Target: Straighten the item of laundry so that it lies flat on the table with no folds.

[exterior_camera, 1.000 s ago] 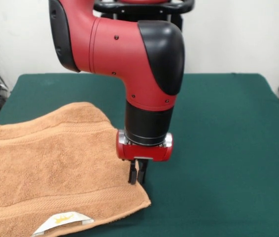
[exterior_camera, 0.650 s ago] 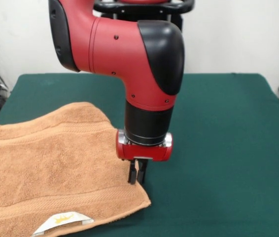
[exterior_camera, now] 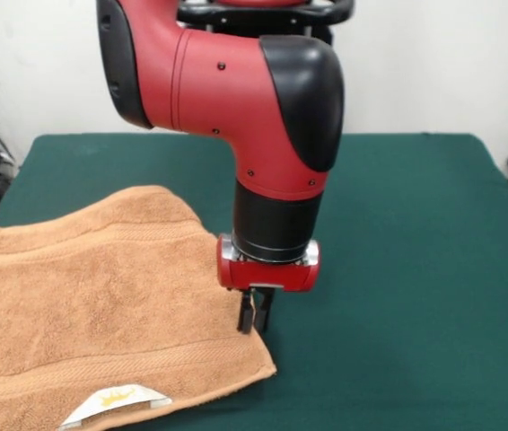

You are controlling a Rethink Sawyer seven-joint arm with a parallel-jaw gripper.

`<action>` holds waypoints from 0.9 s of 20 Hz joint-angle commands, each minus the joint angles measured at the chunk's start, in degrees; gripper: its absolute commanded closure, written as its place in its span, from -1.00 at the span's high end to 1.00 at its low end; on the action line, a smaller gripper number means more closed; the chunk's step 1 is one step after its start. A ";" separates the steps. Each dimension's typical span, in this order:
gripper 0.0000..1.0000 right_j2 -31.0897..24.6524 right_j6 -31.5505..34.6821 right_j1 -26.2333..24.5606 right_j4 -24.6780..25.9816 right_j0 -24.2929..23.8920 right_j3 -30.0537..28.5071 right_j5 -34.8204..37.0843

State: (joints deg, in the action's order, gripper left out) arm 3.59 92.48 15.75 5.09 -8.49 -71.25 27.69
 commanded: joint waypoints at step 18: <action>-1.00 -3.35 7.66 1.05 0.02 4.55 -5.17 1.92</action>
State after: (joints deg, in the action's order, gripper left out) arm 3.85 92.48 15.75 5.13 -7.52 -71.39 27.69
